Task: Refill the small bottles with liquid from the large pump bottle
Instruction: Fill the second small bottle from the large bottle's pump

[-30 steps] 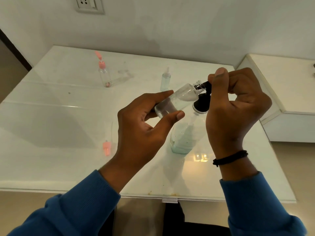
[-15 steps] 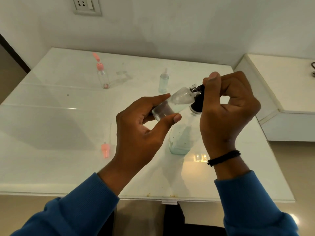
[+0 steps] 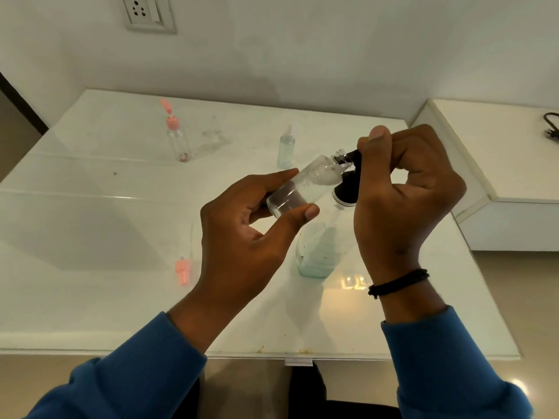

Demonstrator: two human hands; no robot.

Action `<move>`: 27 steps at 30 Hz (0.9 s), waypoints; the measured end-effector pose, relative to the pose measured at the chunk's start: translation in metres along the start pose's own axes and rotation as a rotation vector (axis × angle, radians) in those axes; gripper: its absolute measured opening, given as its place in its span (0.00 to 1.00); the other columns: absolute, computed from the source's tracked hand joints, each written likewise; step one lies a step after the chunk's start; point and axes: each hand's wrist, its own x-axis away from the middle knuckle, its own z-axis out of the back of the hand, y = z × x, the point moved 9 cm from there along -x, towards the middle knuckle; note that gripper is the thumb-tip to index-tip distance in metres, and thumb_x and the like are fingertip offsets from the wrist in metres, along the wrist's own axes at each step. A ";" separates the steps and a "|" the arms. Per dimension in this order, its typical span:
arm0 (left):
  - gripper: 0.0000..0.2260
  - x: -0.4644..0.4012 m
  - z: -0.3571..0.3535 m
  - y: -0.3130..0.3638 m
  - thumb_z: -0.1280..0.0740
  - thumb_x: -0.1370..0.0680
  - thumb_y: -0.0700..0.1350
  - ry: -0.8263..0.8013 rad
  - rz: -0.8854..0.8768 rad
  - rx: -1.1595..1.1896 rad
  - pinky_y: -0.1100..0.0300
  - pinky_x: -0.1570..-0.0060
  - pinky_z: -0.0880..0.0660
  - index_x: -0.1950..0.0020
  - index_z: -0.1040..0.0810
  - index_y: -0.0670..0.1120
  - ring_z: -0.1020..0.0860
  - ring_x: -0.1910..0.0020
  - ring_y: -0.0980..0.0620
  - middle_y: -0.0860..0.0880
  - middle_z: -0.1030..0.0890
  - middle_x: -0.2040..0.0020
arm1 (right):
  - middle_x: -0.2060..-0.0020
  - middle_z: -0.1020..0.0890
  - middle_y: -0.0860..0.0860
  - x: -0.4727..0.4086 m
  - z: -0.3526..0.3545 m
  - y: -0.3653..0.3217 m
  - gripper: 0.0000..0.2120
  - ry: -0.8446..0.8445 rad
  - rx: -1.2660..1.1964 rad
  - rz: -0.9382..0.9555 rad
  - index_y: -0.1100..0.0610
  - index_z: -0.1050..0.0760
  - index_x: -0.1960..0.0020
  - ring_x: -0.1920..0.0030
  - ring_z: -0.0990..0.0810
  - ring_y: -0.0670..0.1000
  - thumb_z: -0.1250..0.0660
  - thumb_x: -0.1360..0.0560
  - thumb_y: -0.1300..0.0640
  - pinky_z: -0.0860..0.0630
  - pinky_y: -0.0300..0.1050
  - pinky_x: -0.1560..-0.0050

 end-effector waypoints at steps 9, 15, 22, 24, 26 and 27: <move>0.19 0.001 0.000 -0.001 0.22 0.26 0.47 0.000 -0.010 -0.014 0.61 0.47 0.18 0.38 0.18 0.42 0.16 0.45 0.52 0.50 0.15 0.44 | 0.71 0.24 0.59 0.003 -0.001 0.003 0.17 -0.012 -0.023 -0.033 0.67 0.26 0.68 0.68 0.27 0.55 0.32 0.21 0.66 0.31 0.44 0.65; 0.18 0.001 0.000 -0.001 0.22 0.26 0.46 0.004 -0.007 -0.017 0.61 0.47 0.18 0.38 0.18 0.43 0.16 0.46 0.52 0.50 0.15 0.44 | 0.70 0.24 0.58 0.004 -0.001 0.002 0.17 0.000 -0.019 -0.041 0.67 0.25 0.68 0.67 0.27 0.53 0.32 0.20 0.66 0.31 0.40 0.65; 0.19 0.002 -0.001 -0.004 0.22 0.26 0.45 -0.005 0.011 0.019 0.55 0.46 0.17 0.37 0.18 0.41 0.16 0.45 0.48 0.48 0.15 0.44 | 0.71 0.24 0.58 -0.001 0.001 -0.001 0.17 0.006 -0.009 -0.011 0.67 0.26 0.68 0.68 0.28 0.53 0.32 0.21 0.66 0.32 0.42 0.65; 0.19 0.001 -0.001 -0.002 0.22 0.26 0.46 -0.007 0.002 0.003 0.57 0.46 0.17 0.37 0.18 0.41 0.16 0.45 0.49 0.48 0.15 0.44 | 0.71 0.24 0.58 0.001 0.000 -0.001 0.17 0.003 -0.008 -0.014 0.67 0.25 0.68 0.68 0.28 0.51 0.32 0.21 0.66 0.32 0.38 0.65; 0.19 0.002 -0.001 -0.002 0.22 0.26 0.46 -0.003 -0.005 -0.021 0.59 0.46 0.18 0.37 0.18 0.42 0.16 0.46 0.50 0.49 0.15 0.44 | 0.70 0.24 0.57 0.004 -0.002 0.001 0.16 -0.006 -0.020 -0.026 0.66 0.25 0.68 0.67 0.28 0.49 0.32 0.21 0.66 0.31 0.38 0.65; 0.19 0.001 -0.001 -0.002 0.22 0.26 0.47 0.001 -0.005 -0.026 0.60 0.46 0.18 0.37 0.18 0.42 0.16 0.46 0.51 0.49 0.15 0.44 | 0.70 0.24 0.56 0.005 -0.002 0.002 0.16 -0.008 -0.022 -0.029 0.65 0.25 0.67 0.67 0.28 0.50 0.31 0.21 0.66 0.31 0.40 0.65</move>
